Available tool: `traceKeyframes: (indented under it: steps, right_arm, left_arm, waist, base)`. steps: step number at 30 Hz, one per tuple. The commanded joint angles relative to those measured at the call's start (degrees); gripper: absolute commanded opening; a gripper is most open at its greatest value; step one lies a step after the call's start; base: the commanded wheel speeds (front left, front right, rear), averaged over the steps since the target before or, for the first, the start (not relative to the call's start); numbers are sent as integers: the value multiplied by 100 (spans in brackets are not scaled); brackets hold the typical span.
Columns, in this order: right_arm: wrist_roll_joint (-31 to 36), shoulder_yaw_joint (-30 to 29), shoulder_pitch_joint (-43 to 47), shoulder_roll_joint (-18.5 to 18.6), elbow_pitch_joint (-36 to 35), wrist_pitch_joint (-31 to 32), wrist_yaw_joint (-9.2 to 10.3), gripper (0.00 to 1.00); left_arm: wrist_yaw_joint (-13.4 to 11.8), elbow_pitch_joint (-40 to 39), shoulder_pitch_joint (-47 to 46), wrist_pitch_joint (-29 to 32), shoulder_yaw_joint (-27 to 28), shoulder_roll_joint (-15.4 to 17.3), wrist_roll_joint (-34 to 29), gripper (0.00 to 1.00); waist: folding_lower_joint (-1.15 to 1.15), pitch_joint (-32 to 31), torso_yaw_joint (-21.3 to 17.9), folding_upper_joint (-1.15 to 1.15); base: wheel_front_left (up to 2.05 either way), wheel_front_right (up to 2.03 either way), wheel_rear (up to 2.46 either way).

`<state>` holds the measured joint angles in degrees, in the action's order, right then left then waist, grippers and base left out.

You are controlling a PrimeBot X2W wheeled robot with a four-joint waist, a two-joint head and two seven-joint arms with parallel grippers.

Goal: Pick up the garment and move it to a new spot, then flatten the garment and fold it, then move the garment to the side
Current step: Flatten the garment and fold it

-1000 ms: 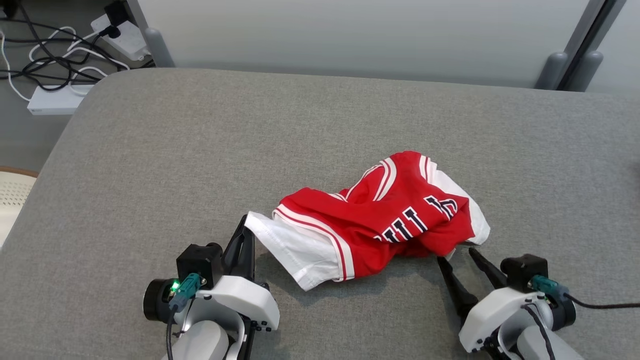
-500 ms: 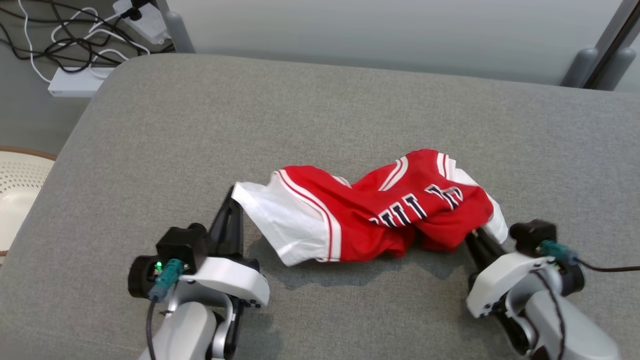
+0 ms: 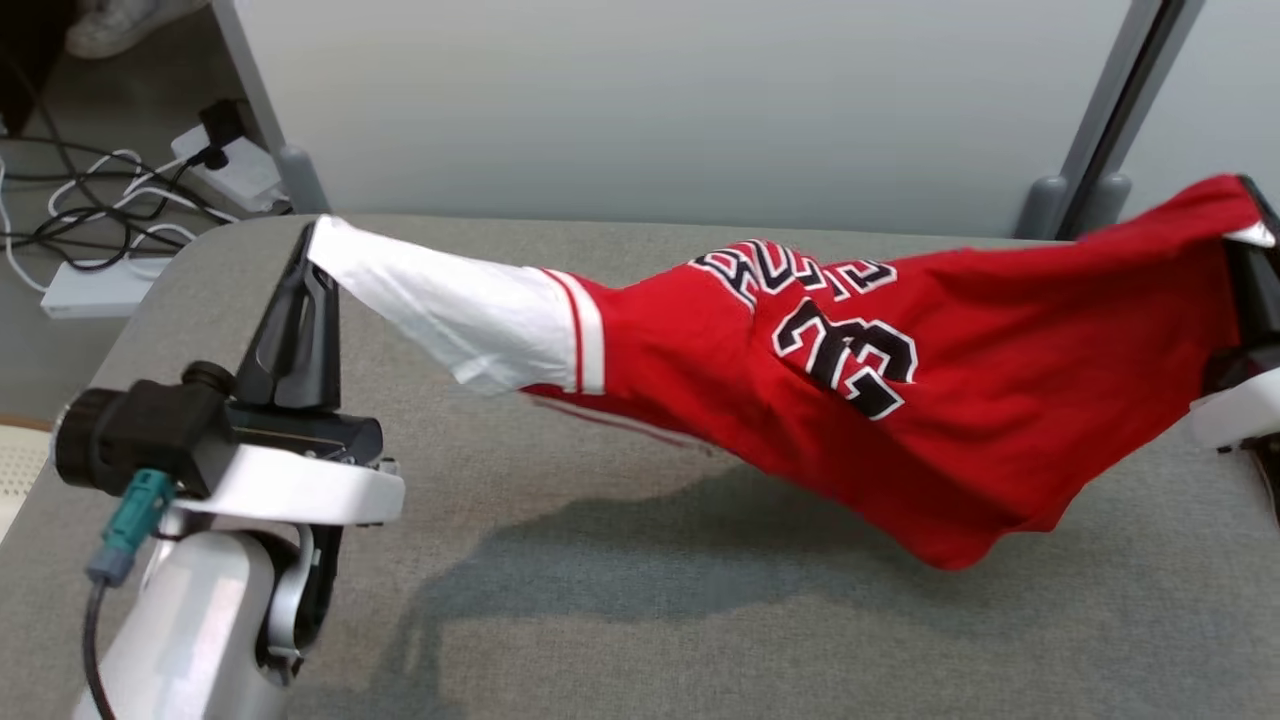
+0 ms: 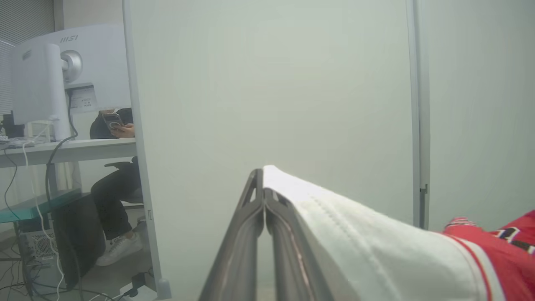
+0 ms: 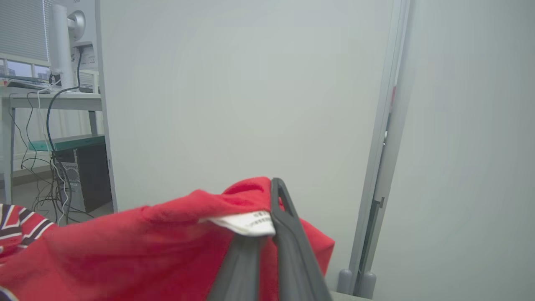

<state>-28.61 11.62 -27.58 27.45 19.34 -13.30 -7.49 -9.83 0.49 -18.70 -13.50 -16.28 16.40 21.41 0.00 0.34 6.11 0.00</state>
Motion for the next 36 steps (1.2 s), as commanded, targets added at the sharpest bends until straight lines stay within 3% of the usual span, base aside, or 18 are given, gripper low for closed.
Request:
traceKeyframes:
  steps: [1,4,11,14,15,16,20,24,28,36]
  right_arm:
    - [41,64,-21,140,-216,143,0,0]
    - [-227,165,-276,97,-245,571,0,0]
    - [-993,534,-981,253,290,2419,0,0]
    - [-920,855,-1497,115,873,2463,0,0]
    - [-770,834,-1697,2,1199,2168,0,9]
    - [-621,728,-1892,-175,1563,1750,0,100]
    - [-132,913,-2275,-910,2813,845,0,100]
    - [-139,1298,-2144,-1242,3203,537,0,100]
    - [-718,1670,-1588,-1462,3492,1068,0,100]
    - [-1447,2092,-606,-1297,3059,1894,0,100]
  left_arm:
    - [34,-191,-374,69,269,225,52,0]
    - [135,-224,-598,215,303,300,150,0]
    - [417,-106,-943,857,123,101,680,0]
    - [523,44,-927,965,32,-28,879,0]
    - [573,129,-919,955,15,-119,991,0]
    - [630,220,-921,917,-7,-185,1063,0]
    - [774,701,-949,652,-107,-330,1088,0]
    - [794,943,-909,427,-122,-394,1069,0]
    - [799,1120,-714,308,-134,-415,1100,0]
    - [671,1006,-224,228,19,-369,1266,0]
  waist:
    - [0,-50,-58,0]
    - [0,-85,-113,0]
    - [0,-79,-70,0]
    - [0,99,-57,0]
    - [0,155,-48,0]
    - [0,219,-42,0]
    - [0,358,-43,0]
    - [0,383,-88,0]
    - [0,350,-122,0]
    - [0,310,-180,0]
  base:
    - [0,0,0]
    - [0,0,0]
    - [0,0,0]
    - [0,0,0]
    - [0,0,0]
    - [0,0,0]
    - [0,0,0]
    - [0,0,0]
    - [0,0,0]
    - [0,0,0]
